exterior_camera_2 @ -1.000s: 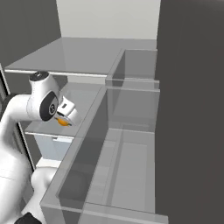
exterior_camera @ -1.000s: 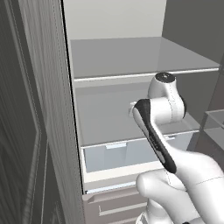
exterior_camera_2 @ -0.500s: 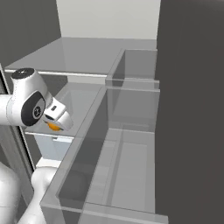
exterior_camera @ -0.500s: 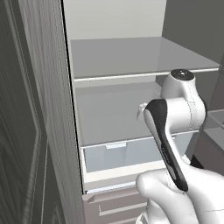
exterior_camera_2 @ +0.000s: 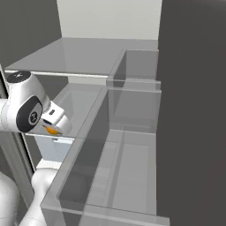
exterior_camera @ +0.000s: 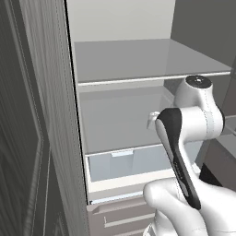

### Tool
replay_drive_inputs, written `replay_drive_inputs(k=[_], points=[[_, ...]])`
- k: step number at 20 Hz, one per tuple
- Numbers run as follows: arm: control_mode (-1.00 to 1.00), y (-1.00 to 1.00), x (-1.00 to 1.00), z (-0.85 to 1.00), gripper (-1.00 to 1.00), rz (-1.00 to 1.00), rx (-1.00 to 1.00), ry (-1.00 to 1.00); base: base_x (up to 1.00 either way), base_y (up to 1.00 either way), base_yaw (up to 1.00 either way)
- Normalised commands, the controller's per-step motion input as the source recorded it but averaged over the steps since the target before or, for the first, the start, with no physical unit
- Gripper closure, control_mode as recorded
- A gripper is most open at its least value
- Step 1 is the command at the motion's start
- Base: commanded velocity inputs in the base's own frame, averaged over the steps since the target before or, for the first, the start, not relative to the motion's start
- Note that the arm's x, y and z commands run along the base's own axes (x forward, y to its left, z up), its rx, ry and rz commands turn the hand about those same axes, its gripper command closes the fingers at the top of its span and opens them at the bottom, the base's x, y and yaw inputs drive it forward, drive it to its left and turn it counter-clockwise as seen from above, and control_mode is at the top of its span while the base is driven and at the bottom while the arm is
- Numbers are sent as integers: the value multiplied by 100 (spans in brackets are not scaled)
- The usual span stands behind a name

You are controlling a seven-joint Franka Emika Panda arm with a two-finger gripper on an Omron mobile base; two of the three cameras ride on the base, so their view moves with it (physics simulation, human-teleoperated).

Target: Open the fridge, remove the orange, carrot, and steak, and place them on any counter.

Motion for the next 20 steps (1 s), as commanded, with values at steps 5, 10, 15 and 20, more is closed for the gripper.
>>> replay_drive_inputs(k=[5,10,15,20], points=[[100,0,0,0,100,0,0,0,-11,0,0],[100,0,0,0,100,0,0,0,-80,-12,3],[100,0,0,0,100,0,0,0,-100,-33,11],[100,0,0,0,100,0,0,0,-100,-7,24]])
